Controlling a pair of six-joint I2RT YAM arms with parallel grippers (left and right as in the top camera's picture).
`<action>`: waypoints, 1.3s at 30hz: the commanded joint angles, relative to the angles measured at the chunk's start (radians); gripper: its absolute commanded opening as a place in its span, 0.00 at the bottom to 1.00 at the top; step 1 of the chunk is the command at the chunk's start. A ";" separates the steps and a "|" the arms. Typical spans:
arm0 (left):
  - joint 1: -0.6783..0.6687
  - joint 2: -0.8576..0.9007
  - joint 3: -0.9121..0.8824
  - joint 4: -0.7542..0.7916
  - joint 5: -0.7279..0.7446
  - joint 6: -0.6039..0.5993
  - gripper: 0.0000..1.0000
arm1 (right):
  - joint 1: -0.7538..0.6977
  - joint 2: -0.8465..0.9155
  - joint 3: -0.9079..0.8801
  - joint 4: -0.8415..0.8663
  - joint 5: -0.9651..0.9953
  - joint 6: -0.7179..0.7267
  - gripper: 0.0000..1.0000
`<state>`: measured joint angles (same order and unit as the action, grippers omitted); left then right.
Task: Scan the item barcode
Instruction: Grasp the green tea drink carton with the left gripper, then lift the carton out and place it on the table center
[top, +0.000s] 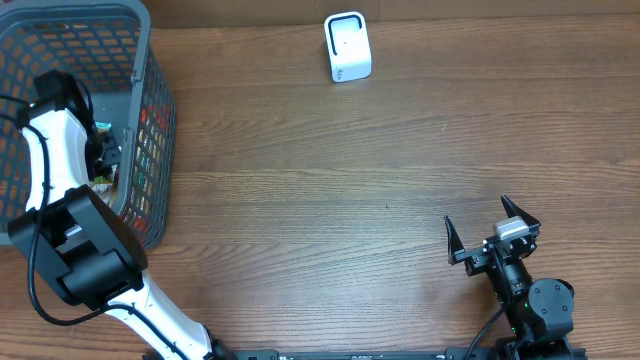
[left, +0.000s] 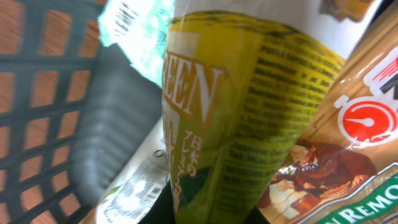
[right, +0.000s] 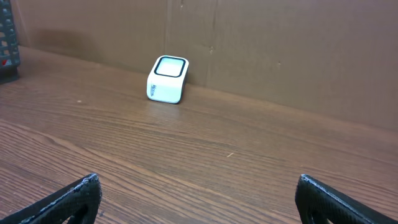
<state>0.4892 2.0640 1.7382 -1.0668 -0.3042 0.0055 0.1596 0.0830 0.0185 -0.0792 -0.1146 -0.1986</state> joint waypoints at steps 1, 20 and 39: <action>-0.018 0.002 0.078 -0.027 -0.035 -0.047 0.04 | 0.006 -0.007 -0.010 0.005 0.009 0.000 1.00; -0.039 0.000 0.555 -0.306 0.085 -0.152 0.05 | 0.006 -0.007 -0.010 0.005 0.009 -0.001 1.00; -0.153 -0.019 1.086 -0.507 1.054 -0.257 0.08 | 0.006 -0.007 -0.010 0.005 0.009 -0.001 1.00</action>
<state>0.4026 2.0674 2.7819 -1.5673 0.5041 -0.2111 0.1596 0.0830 0.0185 -0.0788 -0.1150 -0.1986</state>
